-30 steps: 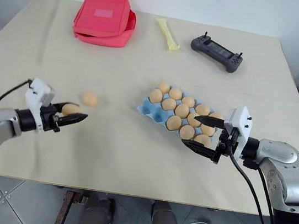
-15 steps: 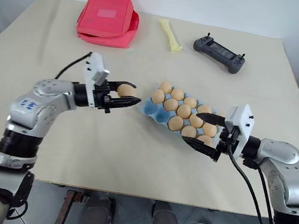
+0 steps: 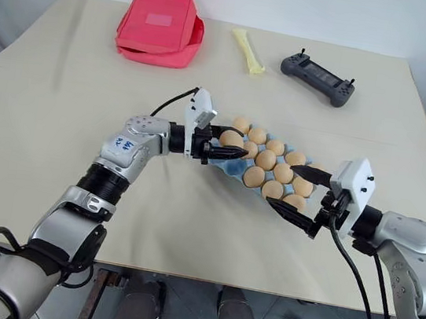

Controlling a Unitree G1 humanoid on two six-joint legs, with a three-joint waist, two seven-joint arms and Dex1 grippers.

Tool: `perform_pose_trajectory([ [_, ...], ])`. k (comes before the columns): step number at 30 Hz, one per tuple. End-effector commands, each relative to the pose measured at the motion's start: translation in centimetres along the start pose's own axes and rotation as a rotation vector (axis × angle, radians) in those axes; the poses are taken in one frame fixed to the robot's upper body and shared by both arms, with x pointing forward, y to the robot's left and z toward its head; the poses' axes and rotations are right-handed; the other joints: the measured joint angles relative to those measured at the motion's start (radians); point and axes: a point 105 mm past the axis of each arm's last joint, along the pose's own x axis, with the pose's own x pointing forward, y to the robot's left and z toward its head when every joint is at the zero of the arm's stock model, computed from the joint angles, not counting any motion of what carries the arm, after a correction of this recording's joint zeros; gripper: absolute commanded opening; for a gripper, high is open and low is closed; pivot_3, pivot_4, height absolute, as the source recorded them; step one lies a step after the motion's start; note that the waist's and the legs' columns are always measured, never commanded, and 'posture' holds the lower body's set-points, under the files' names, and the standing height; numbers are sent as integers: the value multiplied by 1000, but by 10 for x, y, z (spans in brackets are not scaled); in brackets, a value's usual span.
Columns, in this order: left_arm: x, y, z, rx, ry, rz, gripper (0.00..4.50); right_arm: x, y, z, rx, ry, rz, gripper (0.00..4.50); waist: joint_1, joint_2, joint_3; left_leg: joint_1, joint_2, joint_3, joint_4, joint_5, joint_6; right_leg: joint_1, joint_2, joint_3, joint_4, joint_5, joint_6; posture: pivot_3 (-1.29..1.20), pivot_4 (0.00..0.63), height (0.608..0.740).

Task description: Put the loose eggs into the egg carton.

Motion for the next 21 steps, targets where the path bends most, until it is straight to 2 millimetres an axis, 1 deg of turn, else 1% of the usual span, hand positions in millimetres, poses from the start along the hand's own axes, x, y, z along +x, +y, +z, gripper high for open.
perform_pose_trajectory([
  [1,5,1,10,56,12,-17,3587,-5,2,14,-41,-30,-18,4500,1,0,0,0,0,0,0,0,0,0,0,0,0,0,0,0,150,740],
  [2,5,1,10,57,12,-17,3800,-5,2,14,-40,-30,-20,4500,1,0,0,0,0,0,0,0,0,0,0,0,0,0,0,0,150,740],
  [4,6,1,11,59,9,-19,4481,-4,3,14,-39,-29,-21,4500,4,0,0,0,0,0,0,0,0,0,0,0,0,0,0,0,150,740],
  [7,5,0,15,74,2,-15,4481,-2,3,16,-39,-32,-16,4500,8,0,0,0,0,0,0,0,0,0,0,0,0,0,0,0,150,740],
  [10,-1,2,24,108,-18,12,4481,1,2,18,-41,-36,-6,4500,8,0,0,0,0,0,0,0,0,0,0,0,0,0,0,0,150,740],
  [12,-14,10,34,131,-31,89,4481,4,2,19,-40,-37,7,4500,5,0,0,0,0,0,0,0,0,0,0,0,1,0,0,0,150,740],
  [14,-37,17,37,126,-24,170,4481,6,1,19,-38,-33,25,4500,1,0,0,0,0,0,0,0,0,0,0,0,2,0,0,0,150,740],
  [15,-53,20,37,109,-24,229,4481,8,0,19,-38,-34,32,4500,-1,0,0,0,0,0,0,0,0,0,0,0,2,0,0,0,150,740],
  [17,-74,21,33,86,-12,311,4481,10,-1,20,-37,-36,40,4500,-10,1,0,2,1,0,-1,0,0,0,0,0,3,0,0,0,150,740],
  [20,-119,24,19,27,0,497,4481,12,-1,16,-27,-30,69,4500,-12,1,0,2,1,-1,-1,0,0,0,0,0,4,-1,-1,0,150,740],
  [21,-129,23,16,12,4,536,4481,12,0,15,-25,-29,74,4500,-13,1,0,1,1,-1,0,0,0,0,0,0,4,-1,-1,0,150,740],
])
